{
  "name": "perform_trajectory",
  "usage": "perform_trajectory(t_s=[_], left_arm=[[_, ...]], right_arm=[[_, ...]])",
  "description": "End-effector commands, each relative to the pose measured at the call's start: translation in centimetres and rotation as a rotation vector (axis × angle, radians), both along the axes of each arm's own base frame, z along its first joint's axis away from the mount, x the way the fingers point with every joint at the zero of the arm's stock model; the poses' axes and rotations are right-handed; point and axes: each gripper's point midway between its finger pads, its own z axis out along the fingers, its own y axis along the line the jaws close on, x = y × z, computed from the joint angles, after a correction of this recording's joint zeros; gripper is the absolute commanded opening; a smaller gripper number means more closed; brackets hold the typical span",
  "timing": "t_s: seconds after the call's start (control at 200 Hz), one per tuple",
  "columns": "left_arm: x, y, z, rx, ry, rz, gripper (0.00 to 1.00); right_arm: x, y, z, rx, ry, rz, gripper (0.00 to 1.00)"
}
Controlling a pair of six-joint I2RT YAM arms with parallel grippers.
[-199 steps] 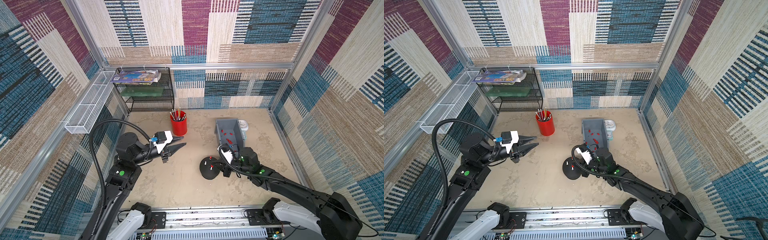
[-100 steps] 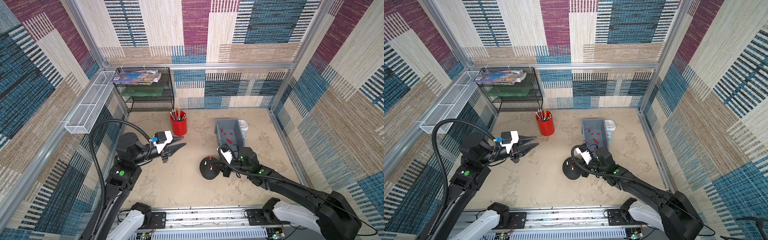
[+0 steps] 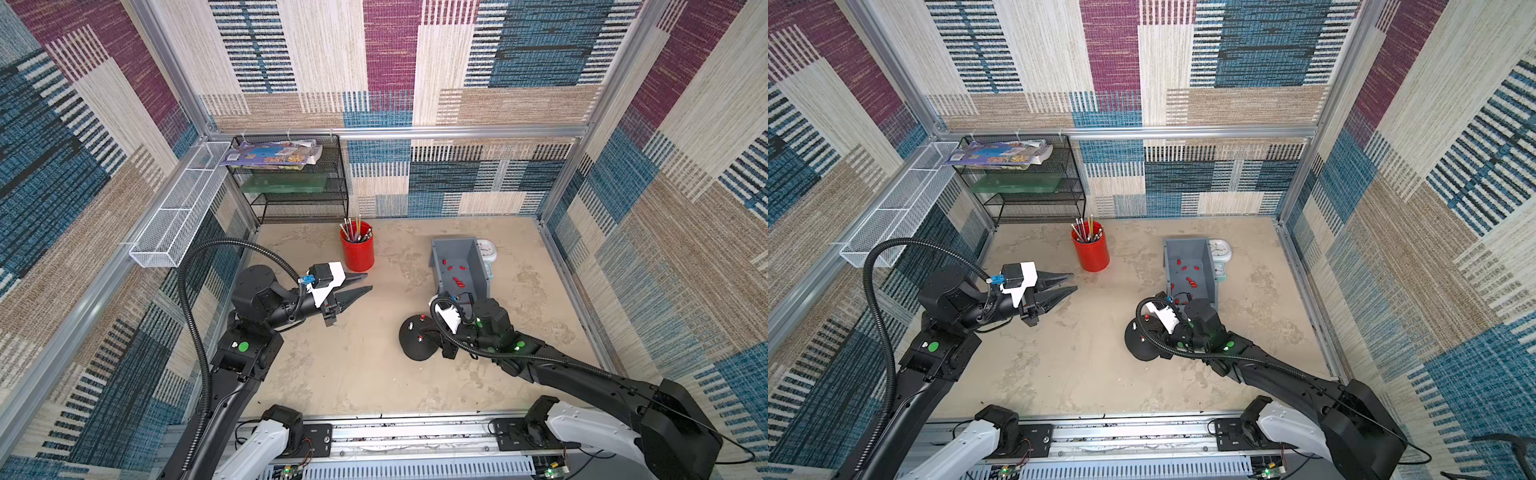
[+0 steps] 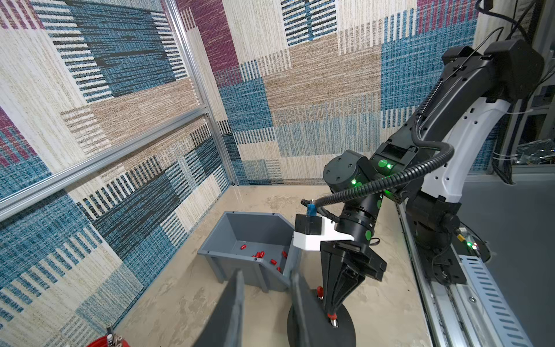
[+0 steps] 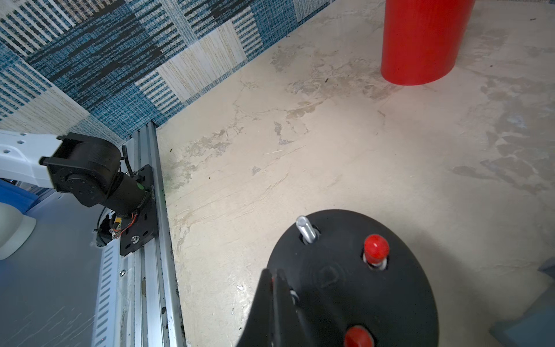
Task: Cover the protruding screws with screw protection sleeves
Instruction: Attach the screw protection sleeve to the screw, then pick up the screw protection sleeve from the storage box.
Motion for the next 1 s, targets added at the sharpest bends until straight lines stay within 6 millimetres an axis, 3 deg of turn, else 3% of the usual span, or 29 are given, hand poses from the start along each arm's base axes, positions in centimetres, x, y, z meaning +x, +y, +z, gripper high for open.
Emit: perform_trajectory(t_s=[0.0, 0.14, 0.235, 0.306, 0.531, 0.596, 0.676, 0.741, 0.811, 0.902, 0.997], left_arm=[[-0.3, 0.0, 0.2, 0.0, -0.023, -0.014, 0.27], [-0.3, 0.0, 0.3, -0.001, -0.025, -0.014, 0.27], [-0.4, -0.1, 0.3, -0.001, -0.025, -0.016, 0.27], [-0.4, -0.1, 0.4, -0.002, -0.024, -0.018, 0.27], [-0.4, 0.0, 0.5, -0.009, -0.023, -0.012, 0.27], [0.1, 0.0, 0.7, -0.021, -0.014, 0.002, 0.27], [1.6, -0.1, 0.8, -0.053, 0.035, 0.04, 0.28], [3.6, -0.4, 0.6, -0.082, 0.125, 0.077, 0.29], [5.9, -1.0, 0.1, -0.101, 0.239, 0.113, 0.29], [7.9, -1.8, -1.0, -0.096, 0.357, 0.136, 0.29], [8.6, -2.4, -2.1, -0.088, 0.399, 0.132, 0.29]], right_arm=[[0.3, -0.3, -0.1, -0.013, -0.011, -0.022, 0.0], [0.0, -0.3, -0.1, -0.009, -0.008, -0.014, 0.01], [-0.3, -0.1, 0.0, -0.002, -0.012, -0.003, 0.23], [-0.4, -0.1, 0.6, 0.011, -0.024, 0.0, 0.31], [0.6, -0.9, 4.6, 0.09, -0.062, -0.056, 0.34], [2.4, -1.9, 7.0, 0.11, -0.088, -0.167, 0.34], [6.1, -4.4, 9.7, 0.106, -0.117, -0.41, 0.35], [9.4, -7.1, 10.3, 0.071, -0.104, -0.618, 0.37], [12.3, -9.8, 9.3, 0.011, -0.016, -0.788, 0.41], [15.1, -11.0, 7.1, -0.115, 0.075, -0.869, 0.4], [17.4, -11.6, 4.6, -0.227, 0.135, -0.934, 0.37]])
